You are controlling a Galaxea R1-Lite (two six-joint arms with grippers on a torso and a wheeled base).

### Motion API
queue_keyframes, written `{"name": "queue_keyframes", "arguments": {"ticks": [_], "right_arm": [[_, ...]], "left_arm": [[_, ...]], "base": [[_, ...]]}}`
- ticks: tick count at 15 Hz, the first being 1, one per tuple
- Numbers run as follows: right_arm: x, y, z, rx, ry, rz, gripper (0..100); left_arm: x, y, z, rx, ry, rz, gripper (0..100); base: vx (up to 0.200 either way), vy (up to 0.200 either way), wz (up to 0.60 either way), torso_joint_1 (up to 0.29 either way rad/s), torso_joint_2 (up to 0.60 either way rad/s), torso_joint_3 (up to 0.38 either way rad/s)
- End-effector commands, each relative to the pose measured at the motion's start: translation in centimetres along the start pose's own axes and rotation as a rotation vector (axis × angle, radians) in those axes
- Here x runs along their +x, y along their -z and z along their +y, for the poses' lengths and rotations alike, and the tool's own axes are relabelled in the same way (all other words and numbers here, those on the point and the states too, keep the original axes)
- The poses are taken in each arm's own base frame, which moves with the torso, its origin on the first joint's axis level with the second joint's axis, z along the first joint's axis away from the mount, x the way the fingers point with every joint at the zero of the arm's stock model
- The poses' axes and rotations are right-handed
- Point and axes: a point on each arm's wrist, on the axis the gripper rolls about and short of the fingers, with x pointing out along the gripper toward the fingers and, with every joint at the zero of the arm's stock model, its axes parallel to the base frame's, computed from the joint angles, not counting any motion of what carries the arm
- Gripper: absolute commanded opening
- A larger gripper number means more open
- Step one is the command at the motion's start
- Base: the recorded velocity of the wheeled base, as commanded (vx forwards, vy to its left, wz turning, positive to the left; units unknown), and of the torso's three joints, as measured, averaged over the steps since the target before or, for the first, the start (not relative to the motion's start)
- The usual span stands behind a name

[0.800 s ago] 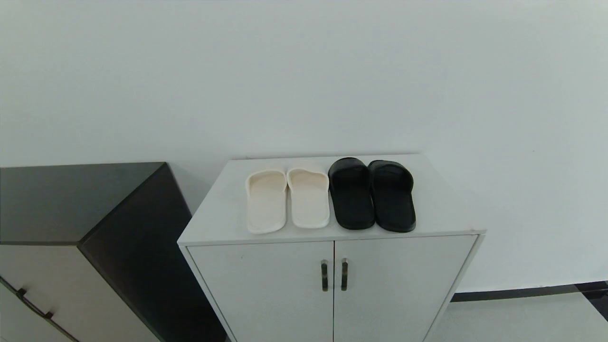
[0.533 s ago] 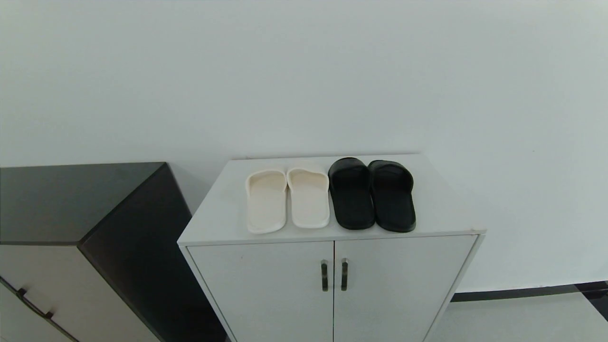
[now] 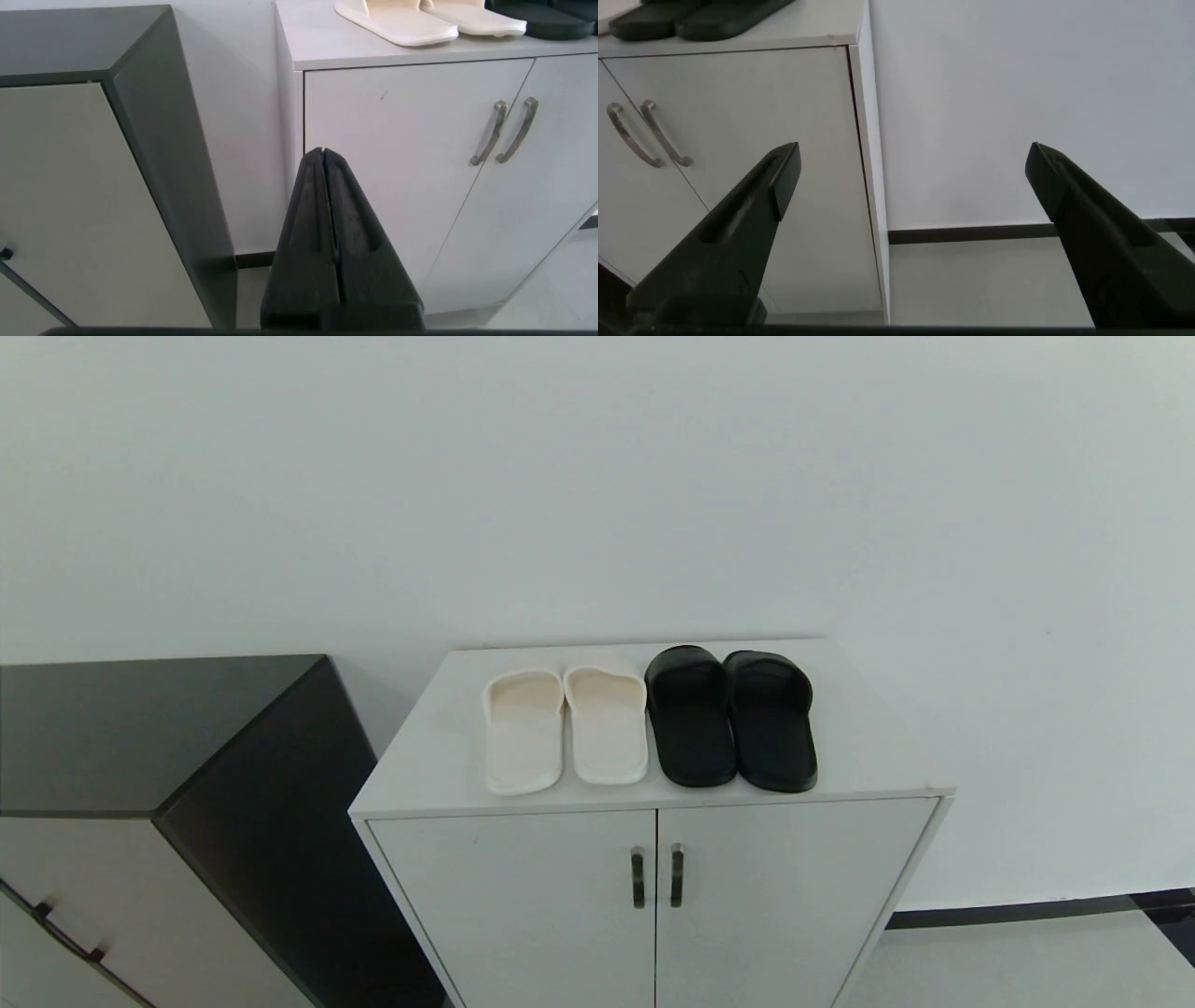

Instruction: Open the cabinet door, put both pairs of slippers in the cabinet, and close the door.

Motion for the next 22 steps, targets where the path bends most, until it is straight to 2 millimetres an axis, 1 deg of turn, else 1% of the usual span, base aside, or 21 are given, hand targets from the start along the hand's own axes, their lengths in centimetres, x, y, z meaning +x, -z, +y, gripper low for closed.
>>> {"name": "queue_keyframes", "arguments": {"ticks": [1,4,6,7,8,9,10,11,12,13,14,15,16,17,19,21,22], "right_arm": [[0.0,0.0,0.0,-0.001,0.014,0.001,100],[0.0,-0.2,-0.1,-0.011,0.06,-0.006,100],[0.0,-0.3,-0.1,-0.023,0.057,-0.008,100],[-0.5,-4.5,-0.1,0.035,0.042,-0.093,100],[-1.1,-10.6,-0.2,0.166,-0.008,-0.172,100],[-0.3,-14.3,-0.1,0.196,-0.081,-0.129,100],[1.6,-15.0,0.1,0.195,-0.142,-0.003,100],[4.2,-14.7,0.3,0.159,-0.215,0.125,100],[6.5,-14.6,0.5,0.098,-0.249,0.201,100],[7.6,-14.6,0.6,0.085,-0.254,0.224,100],[9.9,-15.0,1.1,0.077,-0.306,0.231,100],[11.8,-15.4,2.1,0.082,-0.364,0.223,100],[13.0,-15.4,3.0,0.089,-0.359,0.244,100],[14.4,-15.3,5.0,0.092,-0.384,0.278,100],[16.6,-16.2,9.1,0.139,-0.396,0.262,100],[20.2,-16.1,13.7,0.123,-0.335,0.262,100],[21.1,-16.0,14.6,0.123,-0.318,0.259,100]], "left_arm": [[0.0,0.0,0.0,0.003,0.0,0.001,0],[0.0,0.0,0.0,0.002,0.0,0.001,0],[0.0,0.0,0.0,0.002,0.0,0.001,0],[0.0,0.0,0.0,0.002,0.001,0.001,0],[0.0,0.0,0.0,0.003,0.001,0.001,0],[0.0,0.0,0.0,0.003,0.001,0.001,0],[0.0,0.0,0.0,0.005,0.001,0.001,0],[0.0,0.0,0.0,0.005,0.001,0.001,0],[0.0,0.0,0.0,0.005,0.001,0.001,0],[0.0,0.0,0.0,0.005,0.001,0.001,0],[0.0,0.0,0.0,0.005,0.003,0.001,0],[0.0,0.0,0.0,0.005,0.003,0.001,0],[0.0,0.0,0.0,0.005,0.003,0.001,0],[0.0,0.0,0.0,0.005,0.001,0.001,0],[0.0,0.0,0.0,0.005,0.003,0.001,0],[0.0,0.0,0.0,0.005,0.003,0.001,0],[0.0,0.0,0.0,0.005,0.003,0.001,0]], "base": [[0.0,0.0,0.0,0.0,0.0,0.0],[0.0,0.0,0.0,0.0,0.0,0.0],[0.0,0.0,0.0,0.0,0.0,0.0],[0.0,0.0,0.0,0.0,0.0,0.0],[0.0,0.0,0.0,0.0,0.0,0.0],[0.0,0.0,0.0,0.0,0.0,0.0],[0.0,0.0,0.0,0.0,0.0,0.0],[0.0,0.0,0.0,0.0,0.0,0.0],[0.0,0.0,0.0,0.0,0.0,0.0],[0.0,0.0,0.0,0.0,0.0,0.0],[0.0,0.0,0.0,0.0,0.0,0.0],[0.0,0.0,0.0,0.0,0.0,0.0],[0.0,0.0,0.0,0.0,0.0,0.0],[0.0,0.0,0.0,0.0,0.0,0.0],[0.0,0.0,0.0,0.0,0.0,0.0],[0.0,0.0,0.0,0.0,0.0,0.0],[0.0,0.0,0.0,0.0,0.0,0.0]]}}
